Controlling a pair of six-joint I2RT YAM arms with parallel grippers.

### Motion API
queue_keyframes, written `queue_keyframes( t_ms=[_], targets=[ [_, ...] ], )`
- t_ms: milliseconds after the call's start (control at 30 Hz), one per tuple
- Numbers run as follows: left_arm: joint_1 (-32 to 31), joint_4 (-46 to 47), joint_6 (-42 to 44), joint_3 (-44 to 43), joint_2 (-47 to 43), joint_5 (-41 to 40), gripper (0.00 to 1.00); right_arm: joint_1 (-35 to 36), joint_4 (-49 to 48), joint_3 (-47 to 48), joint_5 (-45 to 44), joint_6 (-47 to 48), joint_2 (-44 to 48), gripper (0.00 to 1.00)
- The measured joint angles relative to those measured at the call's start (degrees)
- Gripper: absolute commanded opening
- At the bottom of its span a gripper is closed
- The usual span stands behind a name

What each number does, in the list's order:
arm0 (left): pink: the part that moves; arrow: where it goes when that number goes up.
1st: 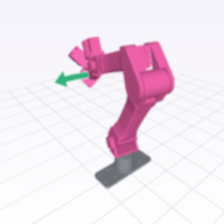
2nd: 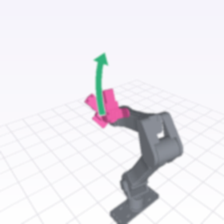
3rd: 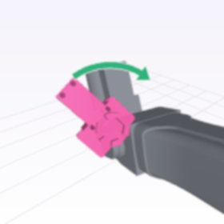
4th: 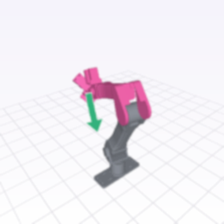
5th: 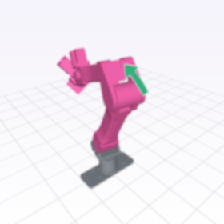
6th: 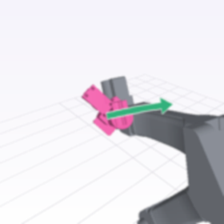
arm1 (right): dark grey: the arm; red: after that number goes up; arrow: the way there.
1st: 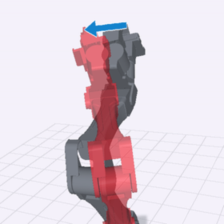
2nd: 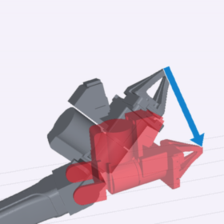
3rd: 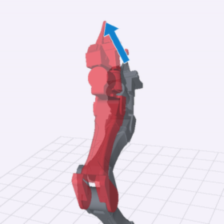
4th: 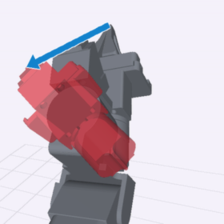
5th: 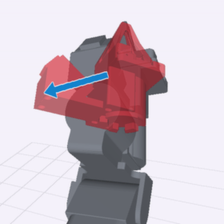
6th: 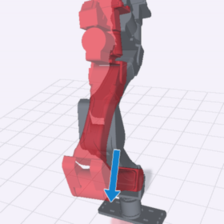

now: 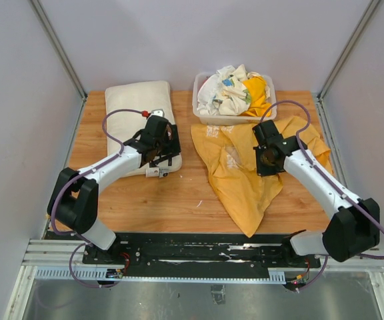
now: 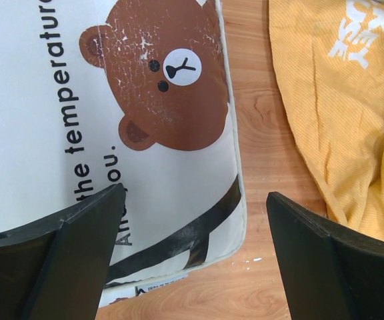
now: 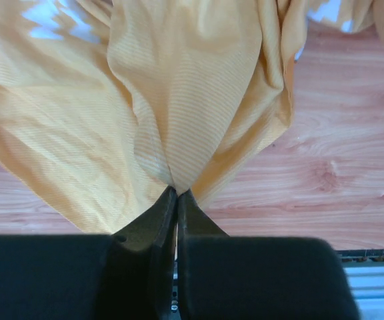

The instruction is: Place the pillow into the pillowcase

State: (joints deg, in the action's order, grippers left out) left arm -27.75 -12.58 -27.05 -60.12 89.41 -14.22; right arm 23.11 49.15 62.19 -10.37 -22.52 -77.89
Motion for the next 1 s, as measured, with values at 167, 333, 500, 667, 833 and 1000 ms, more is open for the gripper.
queue_keyframes(
  t_ms=[167,333,500,667,833,1000],
  targets=[
    [-0.1,-0.5,-0.3,-0.5,0.0,0.6,0.92,0.0,1.4,3.8,1.3,0.2,1.2,0.01],
    [-0.1,-0.7,-0.4,-0.7,0.0,0.9,0.92,0.0,2.0,3.0,2.9,0.3,0.3,0.01],
    [-0.1,-1.3,-0.4,-0.7,-0.7,0.8,0.92,0.0,1.8,3.1,6.2,0.4,0.3,0.01],
    [-0.2,-4.1,1.1,-1.5,-1.6,-2.2,0.99,0.2,1.8,7.6,9.0,0.8,0.8,0.01],
    [0.5,-8.3,1.1,-2.6,-2.5,-9.2,0.99,0.2,1.5,12.7,10.8,1.5,2.8,0.01],
    [6.2,-10.7,-0.4,-0.8,-6.1,-9.2,0.99,0.2,1.0,13.5,11.9,1.9,3.6,0.01]
  ],
)
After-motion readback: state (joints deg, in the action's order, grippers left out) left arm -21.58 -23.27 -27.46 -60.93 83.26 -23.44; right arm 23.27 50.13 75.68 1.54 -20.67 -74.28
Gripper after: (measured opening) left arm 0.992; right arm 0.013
